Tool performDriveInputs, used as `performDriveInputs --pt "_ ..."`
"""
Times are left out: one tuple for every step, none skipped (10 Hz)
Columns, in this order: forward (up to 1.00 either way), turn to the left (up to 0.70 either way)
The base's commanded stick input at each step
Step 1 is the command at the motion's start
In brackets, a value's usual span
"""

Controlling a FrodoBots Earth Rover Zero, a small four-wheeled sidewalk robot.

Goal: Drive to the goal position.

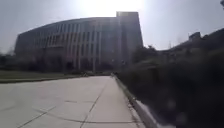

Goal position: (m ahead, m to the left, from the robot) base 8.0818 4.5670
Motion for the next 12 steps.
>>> performDriveInputs --pt "1.0 0.4" --pt "1.0 0.32" --pt "1.0 0.0" --pt "1.0 0.0" --pt "1.0 0.0" --pt "1.0 0.0" --pt "1.0 0.0" --pt "1.0 0.0" --pt "1.0 0.0" --pt "1.0 0.0" --pt "1.0 0.0" --pt "1.0 0.0"
